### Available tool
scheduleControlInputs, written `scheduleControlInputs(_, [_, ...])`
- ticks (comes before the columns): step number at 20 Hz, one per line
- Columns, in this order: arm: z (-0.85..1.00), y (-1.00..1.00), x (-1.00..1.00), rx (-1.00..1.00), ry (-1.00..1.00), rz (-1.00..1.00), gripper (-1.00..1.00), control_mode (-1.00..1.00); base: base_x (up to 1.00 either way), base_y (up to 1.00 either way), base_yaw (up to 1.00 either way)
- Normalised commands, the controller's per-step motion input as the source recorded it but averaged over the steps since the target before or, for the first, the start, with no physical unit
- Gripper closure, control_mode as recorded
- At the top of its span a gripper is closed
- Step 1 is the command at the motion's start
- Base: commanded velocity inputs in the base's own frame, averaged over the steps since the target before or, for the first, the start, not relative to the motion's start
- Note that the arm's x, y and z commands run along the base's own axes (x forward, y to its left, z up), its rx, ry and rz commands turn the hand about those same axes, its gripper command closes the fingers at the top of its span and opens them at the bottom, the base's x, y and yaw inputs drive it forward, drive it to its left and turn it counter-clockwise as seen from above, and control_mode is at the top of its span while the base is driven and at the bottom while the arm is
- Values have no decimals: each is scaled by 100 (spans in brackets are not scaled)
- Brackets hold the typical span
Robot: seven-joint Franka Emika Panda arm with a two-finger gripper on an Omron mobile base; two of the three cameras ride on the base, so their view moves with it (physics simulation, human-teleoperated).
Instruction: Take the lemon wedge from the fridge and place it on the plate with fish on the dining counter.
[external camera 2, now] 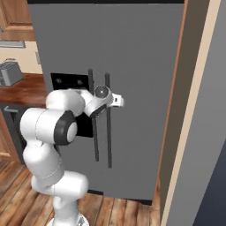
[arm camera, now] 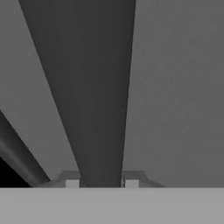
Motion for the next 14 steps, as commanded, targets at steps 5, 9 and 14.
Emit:
scheduleControlInputs(5, [0, -58, -100, 0, 2, -22, 100, -100, 0, 0, 0])
scheduleControlInputs(9, [1, -65, -100, 0, 5, -28, 100, -100, 0, 0, 0])
scheduleControlInputs(14, [19, -57, -95, 1, 4, -30, 100, -100, 0, 0, 0])
